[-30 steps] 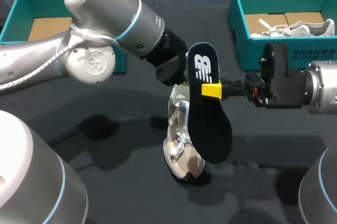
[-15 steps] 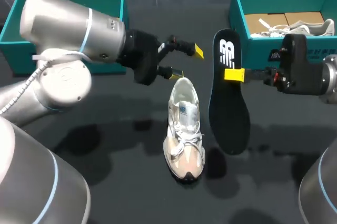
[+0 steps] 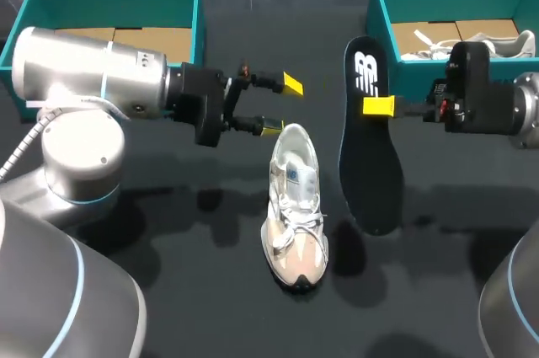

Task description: Take the shoe out of the shoebox, open the shoe tongue, remove and reinsert the insole, then place the shoe into the shoebox

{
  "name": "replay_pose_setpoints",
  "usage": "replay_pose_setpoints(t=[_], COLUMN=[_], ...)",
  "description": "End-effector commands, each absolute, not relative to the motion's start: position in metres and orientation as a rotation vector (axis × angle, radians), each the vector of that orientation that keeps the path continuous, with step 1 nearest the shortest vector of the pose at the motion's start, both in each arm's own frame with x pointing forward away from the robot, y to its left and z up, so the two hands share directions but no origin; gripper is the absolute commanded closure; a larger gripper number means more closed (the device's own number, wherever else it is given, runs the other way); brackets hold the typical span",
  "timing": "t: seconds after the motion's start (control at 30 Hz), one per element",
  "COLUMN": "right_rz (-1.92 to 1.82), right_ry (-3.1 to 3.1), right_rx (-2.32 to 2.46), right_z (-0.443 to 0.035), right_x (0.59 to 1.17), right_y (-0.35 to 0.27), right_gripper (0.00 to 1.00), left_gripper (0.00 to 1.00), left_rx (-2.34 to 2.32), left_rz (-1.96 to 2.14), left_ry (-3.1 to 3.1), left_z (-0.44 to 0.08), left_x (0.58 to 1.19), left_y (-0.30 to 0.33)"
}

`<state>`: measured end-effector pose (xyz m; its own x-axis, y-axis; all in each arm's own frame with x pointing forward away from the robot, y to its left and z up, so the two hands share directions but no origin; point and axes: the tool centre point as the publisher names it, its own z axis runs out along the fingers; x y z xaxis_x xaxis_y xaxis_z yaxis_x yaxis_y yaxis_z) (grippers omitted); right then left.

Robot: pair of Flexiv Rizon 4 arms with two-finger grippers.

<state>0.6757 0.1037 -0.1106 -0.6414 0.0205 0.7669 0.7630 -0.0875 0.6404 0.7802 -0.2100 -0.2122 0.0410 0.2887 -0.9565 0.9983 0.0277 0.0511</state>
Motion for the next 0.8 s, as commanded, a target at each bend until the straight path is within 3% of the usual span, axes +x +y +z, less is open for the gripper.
replay_pose_setpoints(t=[0.03,0.17,0.57,0.8], right_rz=[-1.708,-1.671,-1.671,-1.505], right_ry=[-1.527,-1.477,-1.477,-1.337], right_rx=[-0.918,-0.969,-0.969,-1.137], right_z=[-0.125,-0.134,-0.134,-0.148], right_x=[0.704,0.732,0.732,0.779], right_y=[0.101,0.094,0.094,0.091], right_gripper=[1.00,1.00,1.00,1.00], left_gripper=[0.00,0.00,0.00,0.00], left_rx=[1.356,1.335,1.343,1.283], left_rz=[-1.021,-1.030,-1.059,-1.109], left_ry=[1.354,1.333,1.322,1.334], left_z=[-0.209,-0.199,-0.194,-0.191], left_x=[0.780,0.783,0.788,0.792], left_y=[-0.214,-0.213,-0.209,-0.206])
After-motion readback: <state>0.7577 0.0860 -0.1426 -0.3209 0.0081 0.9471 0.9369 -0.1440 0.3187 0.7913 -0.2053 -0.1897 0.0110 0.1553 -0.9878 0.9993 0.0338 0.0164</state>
